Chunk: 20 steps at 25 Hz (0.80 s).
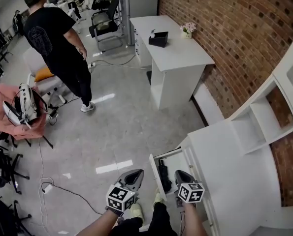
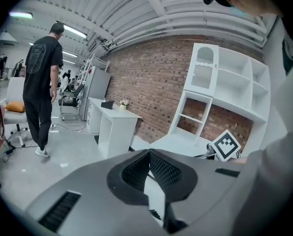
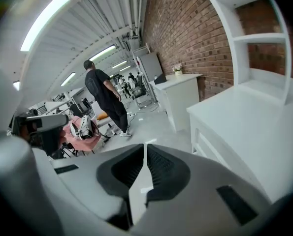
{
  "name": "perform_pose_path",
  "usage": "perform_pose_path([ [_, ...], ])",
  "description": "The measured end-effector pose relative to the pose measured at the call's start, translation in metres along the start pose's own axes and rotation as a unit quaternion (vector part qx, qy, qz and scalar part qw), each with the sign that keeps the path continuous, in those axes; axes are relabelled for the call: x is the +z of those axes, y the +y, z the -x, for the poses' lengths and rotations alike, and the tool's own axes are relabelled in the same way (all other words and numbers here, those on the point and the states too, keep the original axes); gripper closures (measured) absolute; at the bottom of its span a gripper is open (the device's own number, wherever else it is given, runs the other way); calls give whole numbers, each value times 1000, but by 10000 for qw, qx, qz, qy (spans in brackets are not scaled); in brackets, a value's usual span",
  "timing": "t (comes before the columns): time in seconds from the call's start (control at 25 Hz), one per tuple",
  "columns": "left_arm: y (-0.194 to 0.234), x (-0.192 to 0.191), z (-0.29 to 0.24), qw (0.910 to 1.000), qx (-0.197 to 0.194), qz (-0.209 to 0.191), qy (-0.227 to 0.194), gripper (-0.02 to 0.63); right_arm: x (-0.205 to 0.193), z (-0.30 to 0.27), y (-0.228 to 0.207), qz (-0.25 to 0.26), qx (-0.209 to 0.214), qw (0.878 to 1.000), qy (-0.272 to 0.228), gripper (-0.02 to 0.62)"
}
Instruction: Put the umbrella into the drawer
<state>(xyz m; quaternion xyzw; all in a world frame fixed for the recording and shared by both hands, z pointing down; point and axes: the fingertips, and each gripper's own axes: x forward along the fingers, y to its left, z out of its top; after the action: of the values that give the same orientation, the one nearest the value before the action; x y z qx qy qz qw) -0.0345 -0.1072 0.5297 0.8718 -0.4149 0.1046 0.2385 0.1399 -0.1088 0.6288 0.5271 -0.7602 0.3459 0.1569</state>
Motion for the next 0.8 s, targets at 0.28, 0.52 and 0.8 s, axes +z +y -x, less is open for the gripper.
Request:
perform_pose_path([
  [0.28, -20, 26, 27, 10000, -1, -34, -42, 600, 46, 65, 36, 279, 38, 9979, -577, 580],
  [0.52, -32, 58, 45, 9998, 47, -45, -176, 600, 90, 103, 69, 600, 89, 9925, -1059, 583],
  [0.8, -56, 94, 67, 9995, 17, -172, -264, 600, 131, 148, 91, 851, 94, 9854, -1473, 583],
])
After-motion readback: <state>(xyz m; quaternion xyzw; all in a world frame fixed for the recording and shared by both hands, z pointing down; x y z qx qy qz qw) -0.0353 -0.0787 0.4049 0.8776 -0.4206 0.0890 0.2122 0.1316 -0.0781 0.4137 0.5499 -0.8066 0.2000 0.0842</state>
